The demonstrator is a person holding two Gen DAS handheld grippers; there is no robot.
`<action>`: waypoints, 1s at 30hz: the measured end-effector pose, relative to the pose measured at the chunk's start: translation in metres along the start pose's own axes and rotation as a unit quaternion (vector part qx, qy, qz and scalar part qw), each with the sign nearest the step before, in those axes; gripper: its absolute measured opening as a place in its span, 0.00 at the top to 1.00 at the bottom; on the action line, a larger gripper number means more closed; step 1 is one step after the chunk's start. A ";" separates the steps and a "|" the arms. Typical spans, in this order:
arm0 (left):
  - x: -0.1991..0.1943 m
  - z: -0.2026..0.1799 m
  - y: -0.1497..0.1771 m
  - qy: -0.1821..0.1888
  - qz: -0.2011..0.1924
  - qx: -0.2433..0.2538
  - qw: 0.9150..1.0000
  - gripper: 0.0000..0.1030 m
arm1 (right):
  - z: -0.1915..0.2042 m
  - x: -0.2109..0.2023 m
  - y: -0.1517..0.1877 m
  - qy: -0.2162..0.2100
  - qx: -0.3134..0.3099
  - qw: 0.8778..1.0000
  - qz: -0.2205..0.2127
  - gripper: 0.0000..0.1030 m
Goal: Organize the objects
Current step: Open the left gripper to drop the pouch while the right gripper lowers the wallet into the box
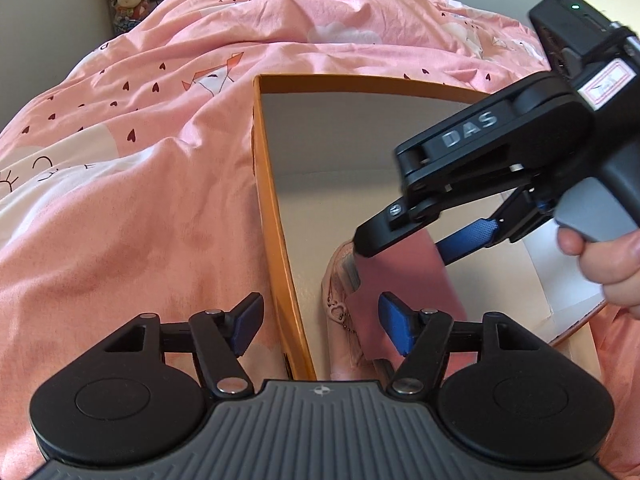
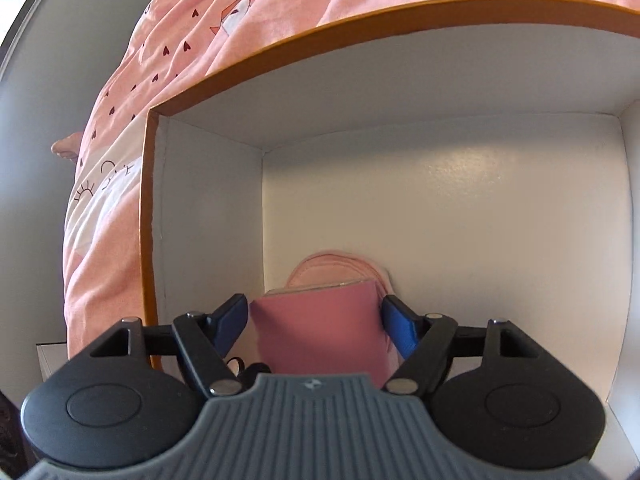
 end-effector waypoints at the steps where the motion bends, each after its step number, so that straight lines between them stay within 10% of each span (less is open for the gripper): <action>1: 0.001 -0.001 0.001 -0.002 0.002 0.002 1.000 0.27 | -0.003 -0.003 0.002 -0.008 0.007 1.000 0.002 0.27; 13: 0.004 0.004 0.002 -0.023 0.007 -0.005 1.000 0.34 | -0.037 -0.033 0.022 -0.043 0.009 0.999 -0.005 0.31; 21: -0.017 0.013 0.000 0.012 -0.005 -0.036 0.999 0.70 | -0.051 0.000 0.031 -0.058 0.034 0.997 0.030 0.39; 30: -0.019 0.025 0.002 0.033 -0.005 -0.060 0.998 0.83 | -0.014 0.012 0.032 -0.065 -0.017 0.998 0.016 0.60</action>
Point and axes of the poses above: each gripper's, at about its wrist camera, not at the fingertips, and x roughly the way its jaws point, z to its left, y to its underside, the point moved 3 cm from there along x, roughly the way its jaws point, and after that the axes turned 1 degree about x, right-handed, at the moved point
